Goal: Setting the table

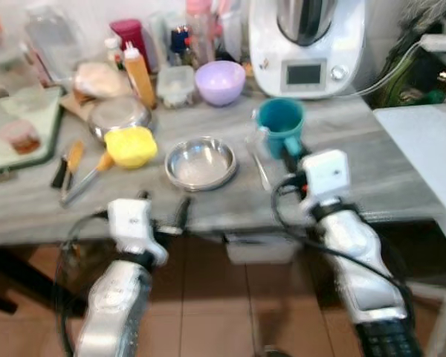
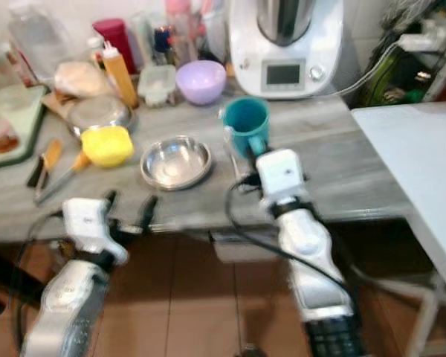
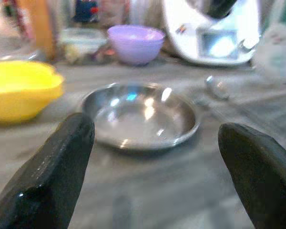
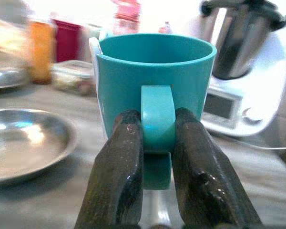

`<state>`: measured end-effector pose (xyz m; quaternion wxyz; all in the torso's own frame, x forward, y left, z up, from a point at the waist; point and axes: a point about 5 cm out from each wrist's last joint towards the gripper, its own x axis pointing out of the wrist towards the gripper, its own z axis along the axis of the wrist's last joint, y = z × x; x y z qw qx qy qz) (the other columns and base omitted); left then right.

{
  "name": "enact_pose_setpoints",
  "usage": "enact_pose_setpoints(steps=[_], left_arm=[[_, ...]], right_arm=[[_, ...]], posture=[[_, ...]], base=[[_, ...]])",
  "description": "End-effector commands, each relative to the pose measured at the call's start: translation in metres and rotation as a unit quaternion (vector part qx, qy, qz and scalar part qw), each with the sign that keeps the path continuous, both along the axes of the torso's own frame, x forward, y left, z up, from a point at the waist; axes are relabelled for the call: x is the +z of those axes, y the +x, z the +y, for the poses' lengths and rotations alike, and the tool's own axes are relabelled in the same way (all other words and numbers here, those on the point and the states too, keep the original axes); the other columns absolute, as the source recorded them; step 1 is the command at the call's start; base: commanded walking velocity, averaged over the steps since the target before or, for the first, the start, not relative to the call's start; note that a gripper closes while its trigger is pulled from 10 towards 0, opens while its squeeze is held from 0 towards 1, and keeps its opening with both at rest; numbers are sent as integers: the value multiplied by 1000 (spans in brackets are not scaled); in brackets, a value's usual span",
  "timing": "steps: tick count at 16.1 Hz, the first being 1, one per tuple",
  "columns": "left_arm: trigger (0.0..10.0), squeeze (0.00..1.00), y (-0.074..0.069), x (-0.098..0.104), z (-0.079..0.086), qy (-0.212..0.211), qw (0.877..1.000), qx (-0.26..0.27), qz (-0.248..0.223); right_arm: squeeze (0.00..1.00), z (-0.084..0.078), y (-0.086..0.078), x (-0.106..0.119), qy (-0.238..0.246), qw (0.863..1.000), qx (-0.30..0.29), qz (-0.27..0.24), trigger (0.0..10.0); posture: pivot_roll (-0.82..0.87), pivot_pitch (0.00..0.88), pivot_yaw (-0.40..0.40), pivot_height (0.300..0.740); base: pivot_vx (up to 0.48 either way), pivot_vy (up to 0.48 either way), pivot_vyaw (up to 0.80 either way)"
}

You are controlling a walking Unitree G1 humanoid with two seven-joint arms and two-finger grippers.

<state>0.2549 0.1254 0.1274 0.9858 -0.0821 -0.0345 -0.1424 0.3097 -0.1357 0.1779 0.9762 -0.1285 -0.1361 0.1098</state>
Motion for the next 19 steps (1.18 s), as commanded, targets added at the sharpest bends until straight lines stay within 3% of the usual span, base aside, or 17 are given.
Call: enact_pose_setpoints(steps=[1, 8, 10, 12, 19], left_arm=[[10000, 0, -3, 2, 6, 9, 1000, -8, 0], [10000, 0, -11, 5, 8, 10, 1000, -13, 10], [10000, 0, -14, 7, 12, -25, 1000, -7, 12], [10000, 0, -16, 6, 13, -19, 1000, -14, 16], [10000, 0, -42, 0, 11, 25, 988, -143, 49]], right_arm=[[0, 10, -1, 13, -2, 999, 16, -31, 10000], [0, 9, -2, 13, -8, 999, 17, -30, 10000], [0, 8, -2, 14, -8, 999, 16, -28, 10000], [0, 6, -1, 14, -9, 1000, 15, -26, 10000], [0, 9, -2, 1, -2, 1000, 25, 1, 10000]], posture=[[-159, 93, 65, 740], [-155, 99, 58, 740], [-156, 101, 58, 740], [-155, 105, 60, 740], [-135, 124, 70, 740]], base=[[341, 0, 0], [319, 0, 0], [0, 0, 0], [0, 0, 0], [0, 0, 0]])
